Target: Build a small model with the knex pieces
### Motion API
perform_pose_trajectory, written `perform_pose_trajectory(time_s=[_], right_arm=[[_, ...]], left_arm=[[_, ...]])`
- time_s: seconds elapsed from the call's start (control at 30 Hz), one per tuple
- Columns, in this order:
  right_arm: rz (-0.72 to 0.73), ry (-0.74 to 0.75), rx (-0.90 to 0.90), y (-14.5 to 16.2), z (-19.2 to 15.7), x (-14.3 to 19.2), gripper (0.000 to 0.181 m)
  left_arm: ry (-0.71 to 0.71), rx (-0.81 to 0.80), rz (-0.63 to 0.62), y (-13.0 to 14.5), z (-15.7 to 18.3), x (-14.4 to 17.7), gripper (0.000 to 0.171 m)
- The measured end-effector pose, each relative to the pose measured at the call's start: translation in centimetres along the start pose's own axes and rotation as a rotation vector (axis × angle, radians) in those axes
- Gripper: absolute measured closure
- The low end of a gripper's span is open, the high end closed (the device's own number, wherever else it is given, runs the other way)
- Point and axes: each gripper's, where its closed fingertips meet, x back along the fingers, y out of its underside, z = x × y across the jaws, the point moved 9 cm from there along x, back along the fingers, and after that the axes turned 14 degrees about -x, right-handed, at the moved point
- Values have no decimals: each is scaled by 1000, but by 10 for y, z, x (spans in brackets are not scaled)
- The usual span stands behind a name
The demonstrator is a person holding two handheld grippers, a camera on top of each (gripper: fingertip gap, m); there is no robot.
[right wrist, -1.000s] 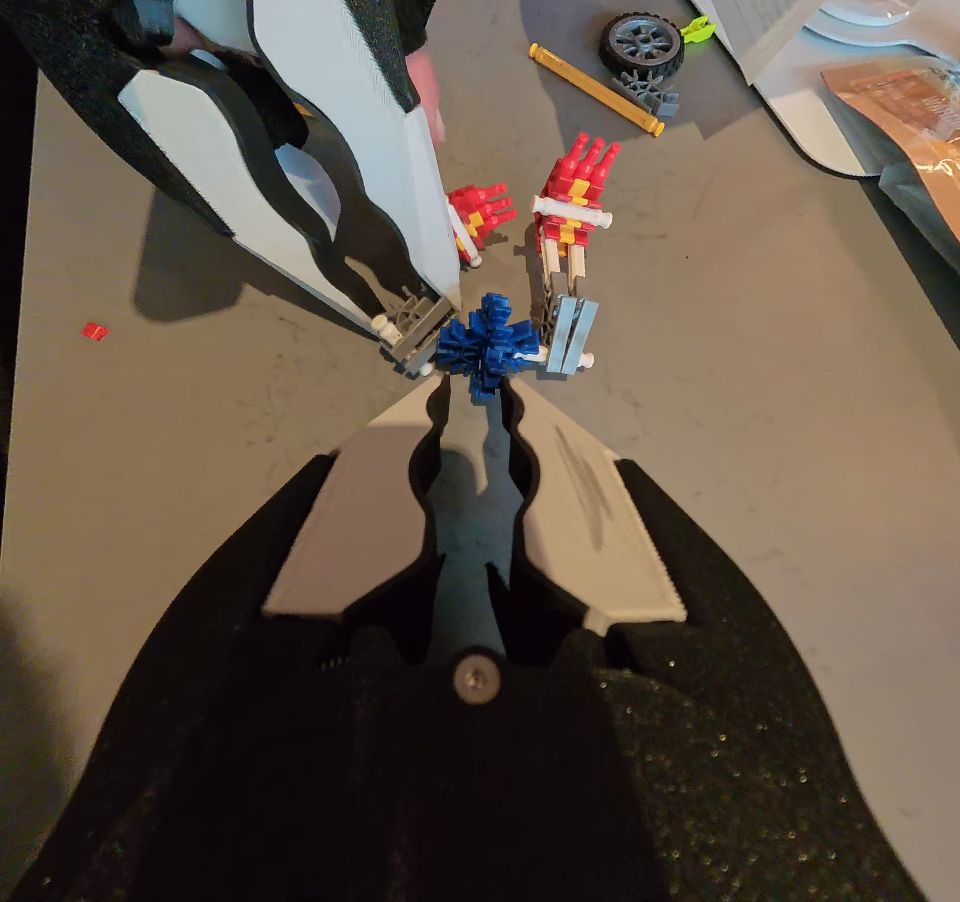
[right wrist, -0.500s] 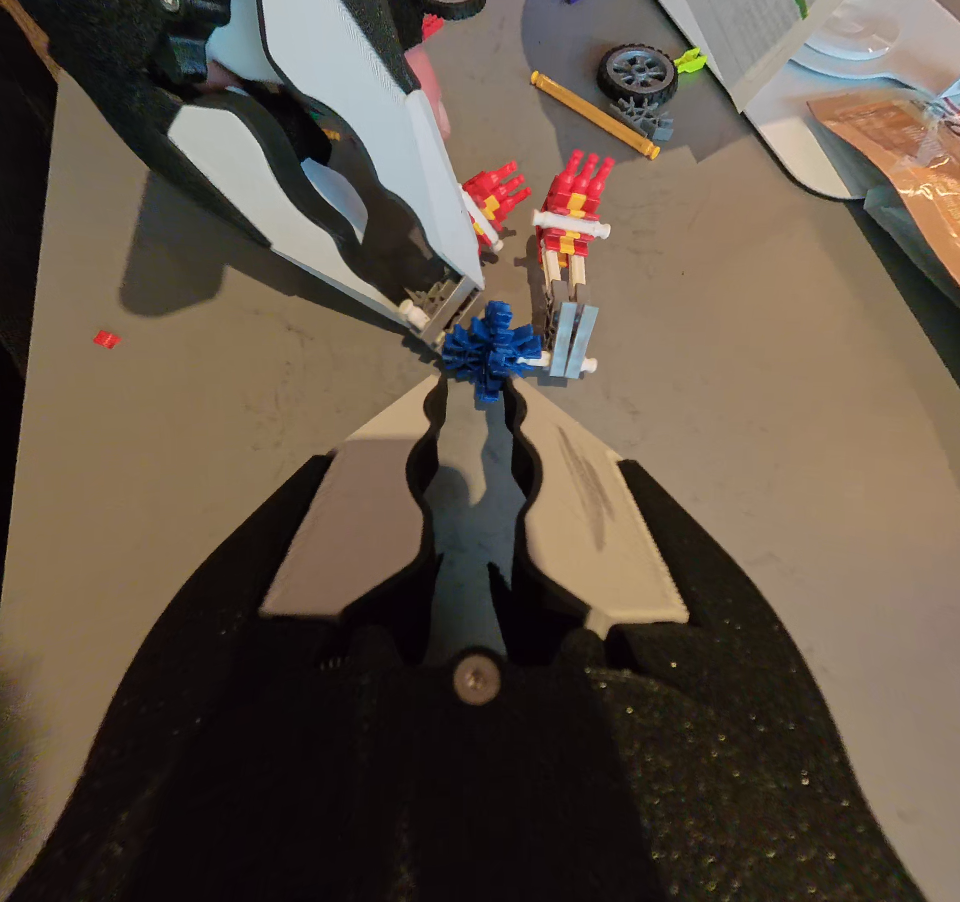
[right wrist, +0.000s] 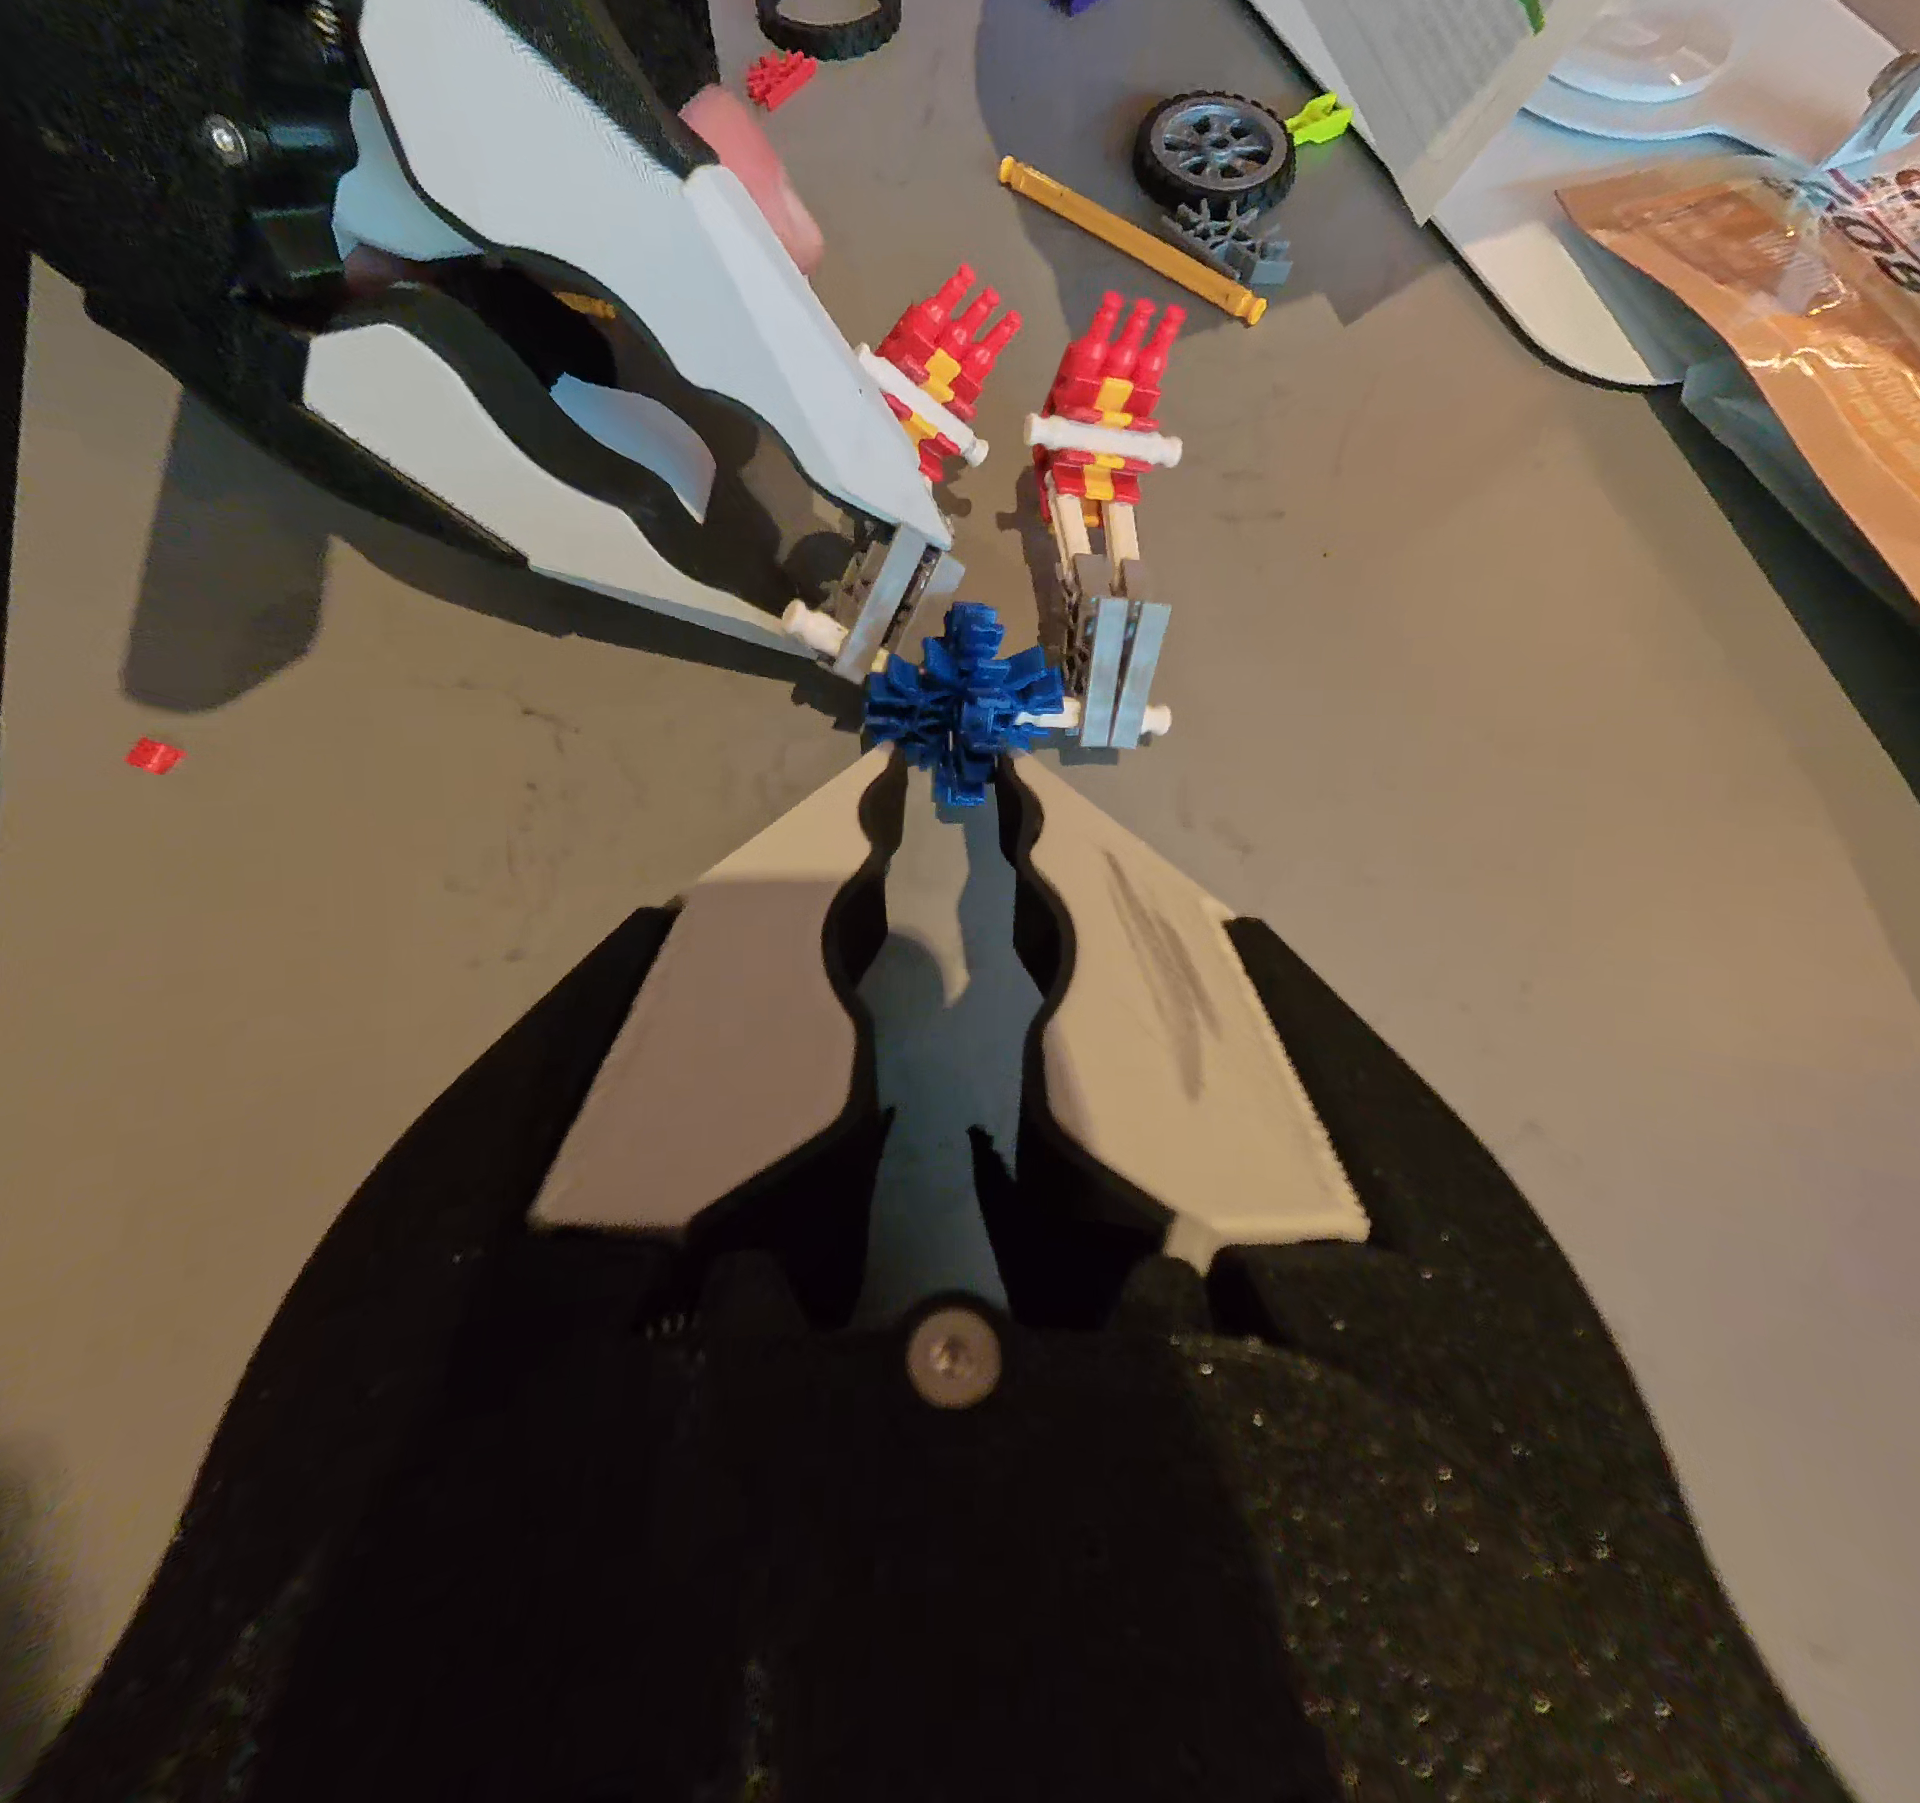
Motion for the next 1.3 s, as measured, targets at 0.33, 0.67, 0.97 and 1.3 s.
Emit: perform_pose_trajectory(time_s=[0.33,0.67,0.97,1.3], right_arm=[[2,33,-21,-2,3,-3,171],[9,51,-4,-4,3,-5,165],[-7,-40,-48,-5,8,-4,161],[-1,-46,-49,-6,7,-4,166]], left_arm=[[-43,-12,-3,1,3,-2,146],[-83,-3,2,2,6,-4,147],[-77,-1,19,4,5,-5,147],[-78,-25,19,4,6,-5,147]])
